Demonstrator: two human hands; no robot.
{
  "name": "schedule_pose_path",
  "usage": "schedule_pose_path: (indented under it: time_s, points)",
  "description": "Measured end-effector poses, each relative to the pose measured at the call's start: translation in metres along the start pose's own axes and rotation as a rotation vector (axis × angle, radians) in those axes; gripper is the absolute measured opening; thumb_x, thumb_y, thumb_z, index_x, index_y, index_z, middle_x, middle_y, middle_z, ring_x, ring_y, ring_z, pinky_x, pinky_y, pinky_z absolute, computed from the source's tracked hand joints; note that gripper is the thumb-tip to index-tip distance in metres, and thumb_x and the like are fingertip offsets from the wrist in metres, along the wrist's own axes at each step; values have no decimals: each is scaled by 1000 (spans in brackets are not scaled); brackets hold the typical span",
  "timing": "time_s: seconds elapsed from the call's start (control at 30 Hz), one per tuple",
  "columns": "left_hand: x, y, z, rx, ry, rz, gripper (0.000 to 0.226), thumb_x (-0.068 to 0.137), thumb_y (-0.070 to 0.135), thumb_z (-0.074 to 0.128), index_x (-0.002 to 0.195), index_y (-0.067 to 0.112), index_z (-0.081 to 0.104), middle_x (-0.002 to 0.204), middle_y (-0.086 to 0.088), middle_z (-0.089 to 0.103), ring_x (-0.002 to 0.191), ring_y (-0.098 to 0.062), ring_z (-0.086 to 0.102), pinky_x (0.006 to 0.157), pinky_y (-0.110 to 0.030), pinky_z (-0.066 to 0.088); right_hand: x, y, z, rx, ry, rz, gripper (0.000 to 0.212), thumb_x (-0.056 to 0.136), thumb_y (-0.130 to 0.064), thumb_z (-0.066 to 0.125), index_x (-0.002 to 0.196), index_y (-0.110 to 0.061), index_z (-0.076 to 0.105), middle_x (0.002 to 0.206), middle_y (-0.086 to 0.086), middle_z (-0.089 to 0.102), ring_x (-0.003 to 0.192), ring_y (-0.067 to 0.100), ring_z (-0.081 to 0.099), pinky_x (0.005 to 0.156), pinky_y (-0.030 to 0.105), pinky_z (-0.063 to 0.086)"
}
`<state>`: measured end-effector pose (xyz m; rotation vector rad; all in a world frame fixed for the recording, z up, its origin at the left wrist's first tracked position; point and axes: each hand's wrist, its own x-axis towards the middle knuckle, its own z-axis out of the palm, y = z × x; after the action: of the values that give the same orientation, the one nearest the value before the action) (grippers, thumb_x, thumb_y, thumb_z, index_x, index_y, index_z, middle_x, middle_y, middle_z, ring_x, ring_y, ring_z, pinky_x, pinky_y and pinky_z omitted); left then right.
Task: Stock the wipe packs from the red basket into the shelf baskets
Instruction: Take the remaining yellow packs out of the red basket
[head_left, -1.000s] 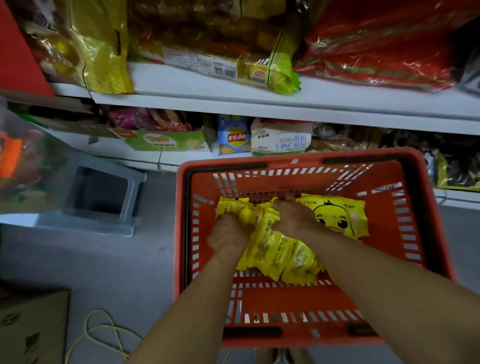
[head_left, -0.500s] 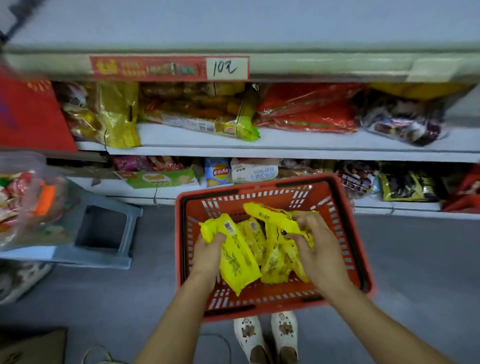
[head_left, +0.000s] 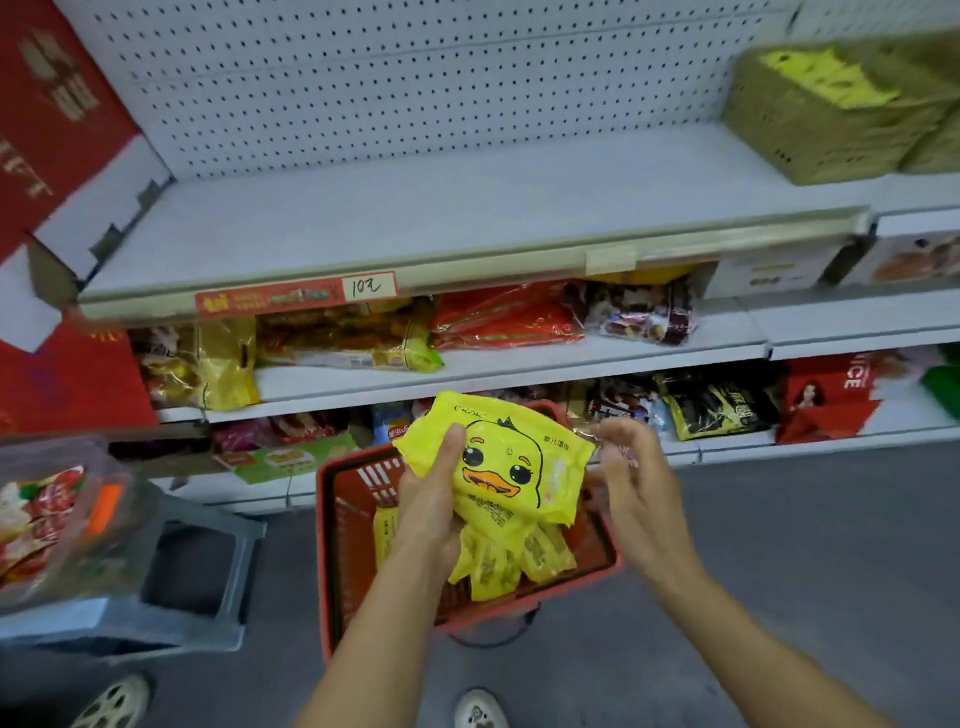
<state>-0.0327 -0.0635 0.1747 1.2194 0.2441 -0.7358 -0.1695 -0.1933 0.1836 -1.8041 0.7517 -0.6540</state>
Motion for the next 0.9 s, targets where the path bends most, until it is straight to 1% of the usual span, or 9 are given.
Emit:
schedule_pose_path:
  time_s: [0.03, 0.1, 0.17, 0.27, 0.37, 0.47, 0.57, 0.73, 0.9]
  points:
    - [-10, -2, 13, -3, -2, 30, 69, 61, 43, 81, 121, 16, 62, 104, -11, 74, 92, -31, 72, 83, -52, 57, 1, -7, -10, 149, 15, 176, 15, 97, -30, 50, 106, -20, 57, 104, -7, 63, 88, 14, 62, 66, 31, 50]
    - [-35, -12, 41, -3, -27, 87, 60, 64, 40, 78, 118, 16, 64, 104, -11, 75, 90, -30, 73, 79, -48, 58, 0, -12, -33, 352, -34, 410, 39, 88, -45, 60, 99, -8, 63, 87, 1, 67, 75, 19, 62, 57, 28, 48]
    - [-63, -30, 71, 16, -67, 104, 57, 68, 40, 76, 118, 15, 64, 106, -11, 74, 93, -29, 72, 79, -45, 57, -8, -17, -64, 468, -5, 492, 25, 89, -29, 63, 98, -7, 68, 87, 5, 73, 75, 22, 67, 59, 31, 55]
    - [-102, -64, 112, 29, -97, 30, 68, 65, 54, 75, 120, 15, 64, 108, -9, 74, 99, -29, 71, 86, -50, 56, -25, -18, -127, 528, 166, 479, 11, 93, -19, 60, 91, -12, 68, 86, 6, 73, 77, 22, 68, 73, 43, 56]
    - [-138, -99, 154, 51, -121, -29, 69, 62, 48, 82, 118, 13, 63, 106, -12, 74, 97, -32, 71, 86, -60, 54, -40, -6, -197, 481, 286, 424, 22, 94, -27, 58, 88, -6, 64, 91, 16, 71, 81, 27, 65, 78, 48, 55]
    - [-166, -130, 196, 112, -131, 21, 41, 77, 29, 80, 110, 11, 64, 101, -12, 75, 91, -31, 72, 82, -56, 57, -52, 1, -260, 354, 435, 334, 39, 94, -36, 56, 74, -2, 57, 69, 16, 64, 64, 21, 59, 63, 37, 54]
    - [-187, -149, 237, 165, -165, 61, 31, 83, 23, 76, 107, 6, 66, 94, -13, 75, 80, -27, 73, 65, -40, 61, -55, 6, -310, 310, 537, 265, 42, 96, -36, 51, 64, -10, 46, 59, 6, 42, 57, 15, 43, 54, 29, 40]
    - [-196, -157, 300, 238, -254, 141, 20, 87, 21, 71, 102, 9, 69, 93, -11, 76, 84, -29, 72, 76, -47, 59, -36, 20, -366, 365, 622, 255, 42, 96, -35, 51, 63, -11, 41, 60, 6, 35, 60, 17, 36, 55, 28, 34]
    - [-172, -157, 371, 254, -286, 227, 10, 88, 18, 70, 97, 15, 69, 93, -9, 76, 91, -33, 71, 83, -53, 57, 12, 32, -416, 511, 469, 396, 34, 92, -42, 56, 74, -13, 52, 68, 9, 49, 63, 20, 47, 58, 27, 40]
